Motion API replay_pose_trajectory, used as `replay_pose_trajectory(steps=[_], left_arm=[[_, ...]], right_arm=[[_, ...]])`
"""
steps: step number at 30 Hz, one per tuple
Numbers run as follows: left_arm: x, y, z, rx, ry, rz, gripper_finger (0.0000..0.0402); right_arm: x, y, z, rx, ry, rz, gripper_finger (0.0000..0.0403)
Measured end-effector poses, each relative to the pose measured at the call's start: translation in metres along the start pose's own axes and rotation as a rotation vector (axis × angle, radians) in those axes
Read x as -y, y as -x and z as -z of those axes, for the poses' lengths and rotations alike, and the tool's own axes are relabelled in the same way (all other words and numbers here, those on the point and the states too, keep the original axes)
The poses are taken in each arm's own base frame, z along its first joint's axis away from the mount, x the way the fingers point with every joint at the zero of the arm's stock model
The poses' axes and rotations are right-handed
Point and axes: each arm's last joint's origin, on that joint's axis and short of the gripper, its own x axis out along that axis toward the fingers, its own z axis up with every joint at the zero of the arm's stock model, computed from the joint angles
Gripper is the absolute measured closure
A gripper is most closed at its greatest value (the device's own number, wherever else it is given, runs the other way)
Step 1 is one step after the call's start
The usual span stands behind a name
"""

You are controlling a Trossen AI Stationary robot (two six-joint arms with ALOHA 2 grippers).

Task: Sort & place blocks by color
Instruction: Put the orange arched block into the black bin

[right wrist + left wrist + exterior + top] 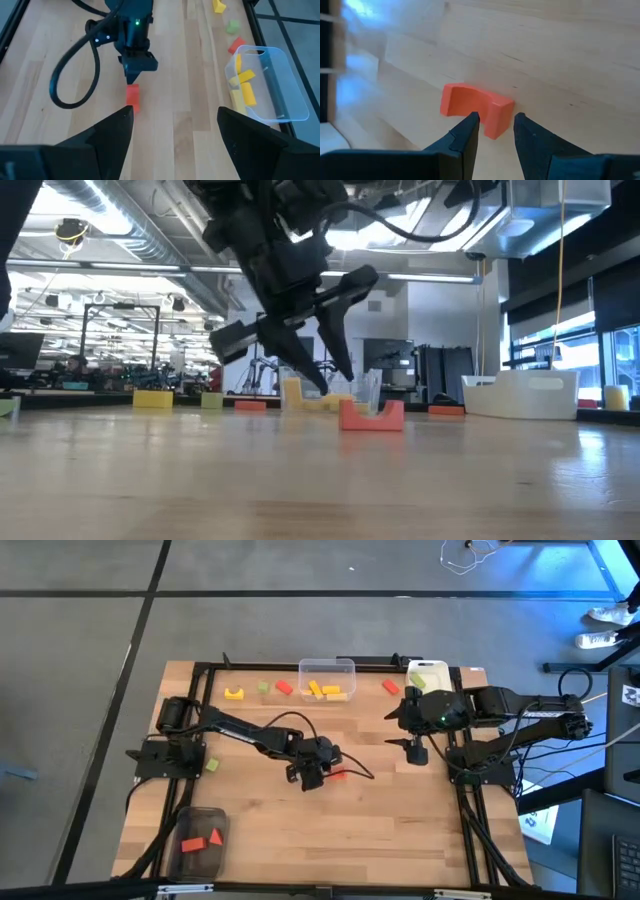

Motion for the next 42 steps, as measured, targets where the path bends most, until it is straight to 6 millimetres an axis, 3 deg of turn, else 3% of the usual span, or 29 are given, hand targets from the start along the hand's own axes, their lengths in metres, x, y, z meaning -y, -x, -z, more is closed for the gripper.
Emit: replay_pose_trajectory(steps=[23,31,42], left_arm=[[0.008,-0.032,0.005,-0.035,-0.127,-0.01,0.0288],[0.009,-0.032,0.004,-0.029,-0.124,-0.006,0.029],[0.007,-0.032,0.005,-0.062,-0.075,-0.025,0.0374]], right_arm=[[0.0,0.0,0.001,-0.008,0.003,0.0,0.0114],[0.0,0.0,0.001,-0.01,0.004,-0.001,0.0114],[0.0,0.0,0.001,-0.009,0.004,0.0,0.0114]])
